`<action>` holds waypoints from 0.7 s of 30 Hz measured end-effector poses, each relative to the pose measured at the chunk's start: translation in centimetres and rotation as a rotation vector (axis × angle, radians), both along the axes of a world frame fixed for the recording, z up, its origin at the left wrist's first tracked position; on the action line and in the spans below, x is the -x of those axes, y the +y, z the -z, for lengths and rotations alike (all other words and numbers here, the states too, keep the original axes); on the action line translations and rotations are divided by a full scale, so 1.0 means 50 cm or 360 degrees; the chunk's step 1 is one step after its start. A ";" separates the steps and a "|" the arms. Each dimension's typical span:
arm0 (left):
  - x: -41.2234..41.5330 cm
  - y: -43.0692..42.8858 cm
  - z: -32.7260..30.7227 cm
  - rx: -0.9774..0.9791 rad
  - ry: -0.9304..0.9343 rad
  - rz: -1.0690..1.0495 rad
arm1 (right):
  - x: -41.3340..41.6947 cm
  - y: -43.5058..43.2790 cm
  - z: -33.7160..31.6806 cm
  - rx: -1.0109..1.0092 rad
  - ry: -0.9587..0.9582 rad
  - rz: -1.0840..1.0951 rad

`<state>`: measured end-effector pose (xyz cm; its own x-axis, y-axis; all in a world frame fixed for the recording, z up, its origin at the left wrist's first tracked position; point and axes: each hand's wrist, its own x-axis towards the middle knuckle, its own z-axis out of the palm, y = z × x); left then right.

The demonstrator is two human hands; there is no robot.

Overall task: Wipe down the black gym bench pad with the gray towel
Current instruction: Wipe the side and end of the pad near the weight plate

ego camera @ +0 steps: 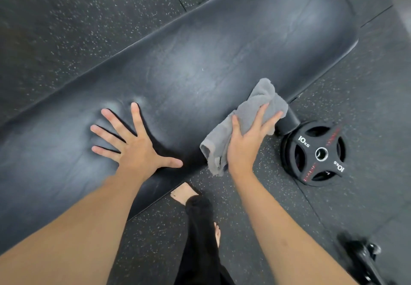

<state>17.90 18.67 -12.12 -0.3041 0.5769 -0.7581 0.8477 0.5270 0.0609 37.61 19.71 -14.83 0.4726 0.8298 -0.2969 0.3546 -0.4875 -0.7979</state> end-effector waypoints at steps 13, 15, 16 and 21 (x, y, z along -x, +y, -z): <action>-0.014 0.014 -0.025 0.0115 0.0007 -0.0068 | -0.190 0.309 0.025 0.0228 -0.1074 -0.0171; -0.035 0.042 -0.046 0.0193 0.0018 -0.0172 | -0.193 0.304 0.030 0.0217 -0.1091 -0.0167; -0.056 0.065 -0.058 0.0188 0.0002 -0.0230 | -0.197 0.304 0.031 0.0212 -0.1110 -0.0168; -0.208 0.255 -0.073 -0.0241 -0.0465 -0.0280 | -0.196 0.304 0.034 0.0171 -0.1152 -0.0243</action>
